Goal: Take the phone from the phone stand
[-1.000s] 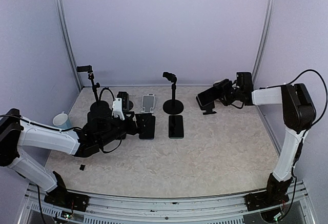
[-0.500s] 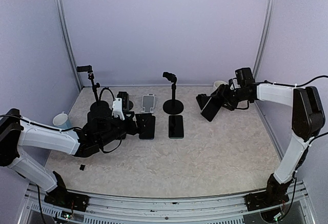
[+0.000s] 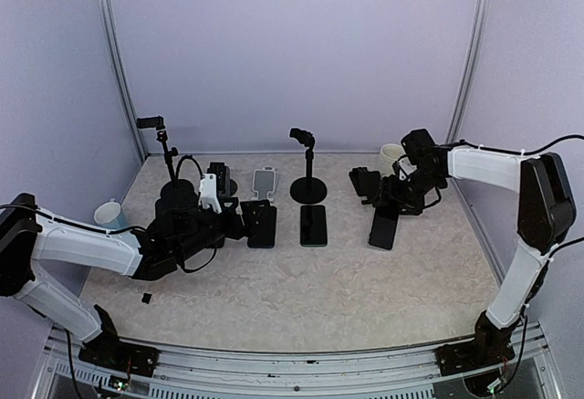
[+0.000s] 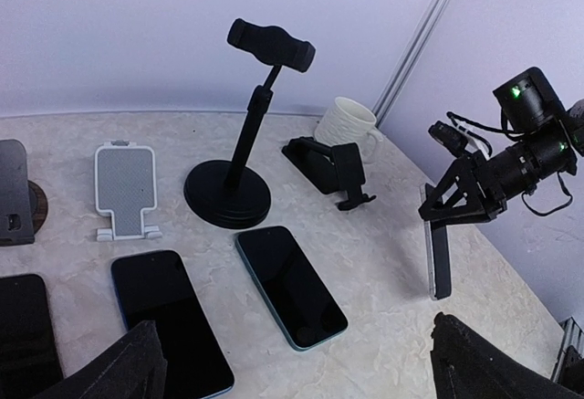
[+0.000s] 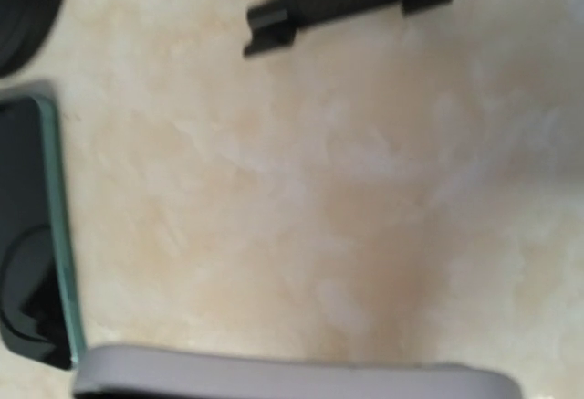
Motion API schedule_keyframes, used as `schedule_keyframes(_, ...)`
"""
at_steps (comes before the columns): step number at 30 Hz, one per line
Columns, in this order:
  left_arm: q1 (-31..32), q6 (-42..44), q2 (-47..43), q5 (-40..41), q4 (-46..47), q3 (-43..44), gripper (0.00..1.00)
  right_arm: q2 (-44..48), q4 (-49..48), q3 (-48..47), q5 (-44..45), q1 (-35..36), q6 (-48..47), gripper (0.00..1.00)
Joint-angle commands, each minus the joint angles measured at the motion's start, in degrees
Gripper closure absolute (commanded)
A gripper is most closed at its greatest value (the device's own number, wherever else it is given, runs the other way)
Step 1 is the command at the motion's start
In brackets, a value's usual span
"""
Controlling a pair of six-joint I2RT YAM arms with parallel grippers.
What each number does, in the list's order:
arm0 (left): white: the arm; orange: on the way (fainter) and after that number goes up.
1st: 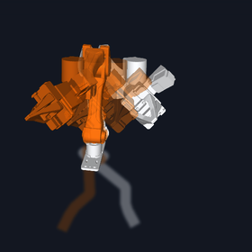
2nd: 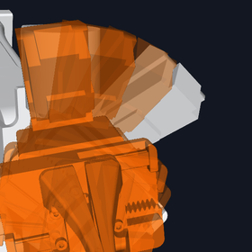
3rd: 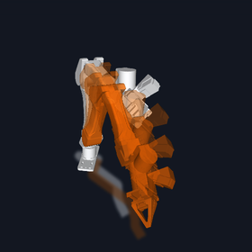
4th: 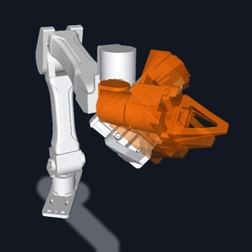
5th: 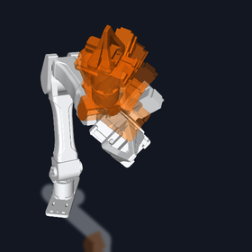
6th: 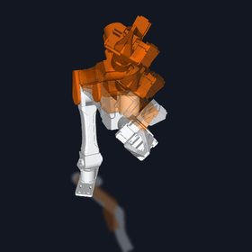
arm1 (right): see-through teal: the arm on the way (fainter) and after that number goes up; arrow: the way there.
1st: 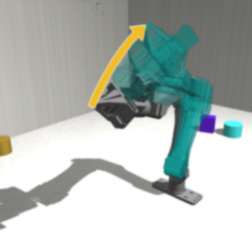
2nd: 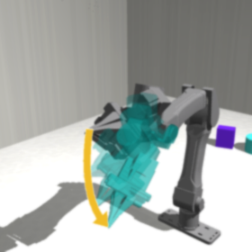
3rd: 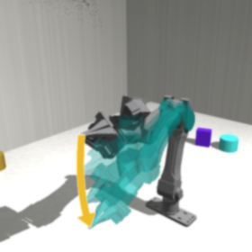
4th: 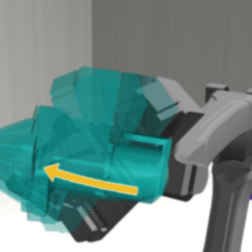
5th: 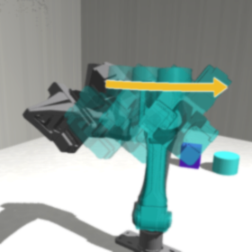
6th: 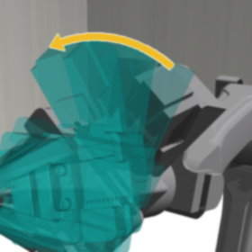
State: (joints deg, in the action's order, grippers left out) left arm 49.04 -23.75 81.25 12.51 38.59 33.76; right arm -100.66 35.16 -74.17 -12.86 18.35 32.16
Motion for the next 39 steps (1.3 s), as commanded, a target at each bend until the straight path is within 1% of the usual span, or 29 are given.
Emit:
schedule_keyframes(1,0.1,0.7,0.1,0.7,1.8,-0.5,0.01,-3.7,4.4,-4.3,3.3,3.3,-1.8,0.51)
schedule_keyframes(7,0.0,0.5,-1.7,2.0,1.9,-2.2,0.01,-10.6,8.5,-8.3,7.2,5.3,-0.6,0.5)
schedule_keyframes(12,-0.3,-0.2,-2.9,2.1,4.2,-4.8,0.01,-15.5,10.6,-11.7,8.9,5.8,-0.9,0.51)
schedule_keyframes(19,-0.5,0.1,-2.8,1.8,5.0,-5.3,0.01,-19.5,10.3,-13.9,12.1,6.3,1.1,0.51)
schedule_keyframes(26,-1.0,-0.1,-2.8,1.2,5.2,-5.5,0.01,-24.5,11.4,-19.6,16.0,6.1,1.4,0.51)
schedule_keyframes(39,-2.0,0.0,-3.9,1.2,4.7,-6.4,0.01,-33.7,13.8,-31.9,14.1,3.9,1.7,0.51)
